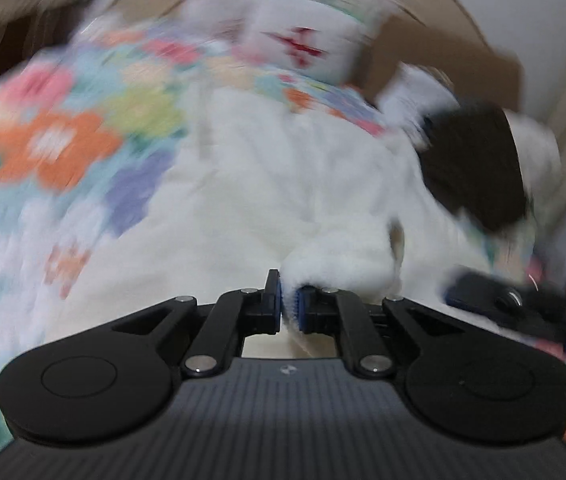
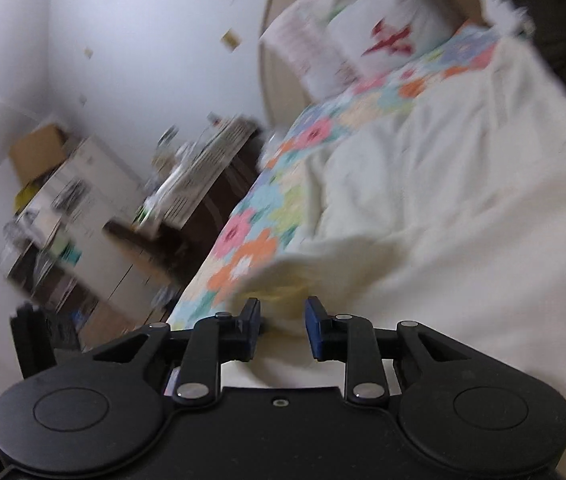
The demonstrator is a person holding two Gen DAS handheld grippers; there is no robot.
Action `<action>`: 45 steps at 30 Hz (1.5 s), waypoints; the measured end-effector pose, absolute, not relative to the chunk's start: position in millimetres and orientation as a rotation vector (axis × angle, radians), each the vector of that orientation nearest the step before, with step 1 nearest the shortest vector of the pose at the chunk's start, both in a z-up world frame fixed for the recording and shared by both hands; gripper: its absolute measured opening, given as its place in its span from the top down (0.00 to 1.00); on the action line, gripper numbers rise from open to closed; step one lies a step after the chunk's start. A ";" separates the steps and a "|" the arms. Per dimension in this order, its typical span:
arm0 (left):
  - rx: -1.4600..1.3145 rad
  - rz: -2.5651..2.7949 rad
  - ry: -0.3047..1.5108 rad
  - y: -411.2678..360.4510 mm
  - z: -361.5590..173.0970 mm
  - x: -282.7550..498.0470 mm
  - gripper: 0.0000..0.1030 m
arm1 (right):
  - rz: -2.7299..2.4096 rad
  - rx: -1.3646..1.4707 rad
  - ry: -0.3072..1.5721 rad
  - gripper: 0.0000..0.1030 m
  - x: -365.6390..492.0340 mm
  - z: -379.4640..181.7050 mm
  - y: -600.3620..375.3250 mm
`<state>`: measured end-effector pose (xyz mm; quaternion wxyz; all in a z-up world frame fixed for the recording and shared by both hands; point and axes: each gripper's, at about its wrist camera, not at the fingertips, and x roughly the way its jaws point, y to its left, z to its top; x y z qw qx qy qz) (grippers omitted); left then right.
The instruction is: Fold clothes
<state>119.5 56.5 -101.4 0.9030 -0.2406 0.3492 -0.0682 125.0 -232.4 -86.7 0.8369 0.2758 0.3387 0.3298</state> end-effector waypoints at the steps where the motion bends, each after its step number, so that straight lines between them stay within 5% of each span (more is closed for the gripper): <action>1: -0.609 -0.111 0.733 71.7 -107.9 119.3 0.92 | 0.681 0.595 0.710 0.70 123.8 -86.7 -237.5; 5: -0.636 -0.045 0.851 85.2 -126.6 116.6 0.90 | 0.613 0.640 0.683 0.70 118.7 -86.9 -257.3; 7: -0.577 -0.015 0.884 83.6 -123.3 111.4 0.69 | 0.579 0.641 0.686 0.69 116.8 -87.1 -264.0; 11: -0.517 0.027 0.900 100.2 -100.5 96.8 0.55 | 0.527 0.575 0.750 0.67 103.5 -72.8 -296.5; 13: -0.503 -0.003 0.926 112.9 -85.2 86.9 0.41 | 0.501 0.541 0.781 0.51 96.8 -65.7 -312.7; 15: -0.486 -0.062 0.960 125.4 -74.9 72.2 0.28 | 0.475 0.508 0.812 0.21 90.2 -58.6 -329.0; 16: -0.474 -0.071 0.987 129.4 -76.1 66.9 0.26 | 0.461 0.491 0.827 0.17 86.8 -55.0 -337.1; 20: -0.477 -0.101 1.088 142.1 -94.2 55.4 0.26 | 0.408 0.423 0.887 0.12 73.5 -40.7 -369.5; 27: -1.052 -0.246 1.081 143.6 -161.8 53.9 0.26 | 0.250 0.620 0.981 0.12 67.3 -78.4 -418.6; 39: -0.990 -0.184 1.078 134.1 -181.5 91.3 0.25 | 0.251 0.728 1.169 0.12 117.0 -149.5 -438.9; 45: -1.055 -0.172 1.015 127.0 -190.6 108.9 0.15 | 0.488 0.820 1.322 0.11 138.2 -170.9 -419.1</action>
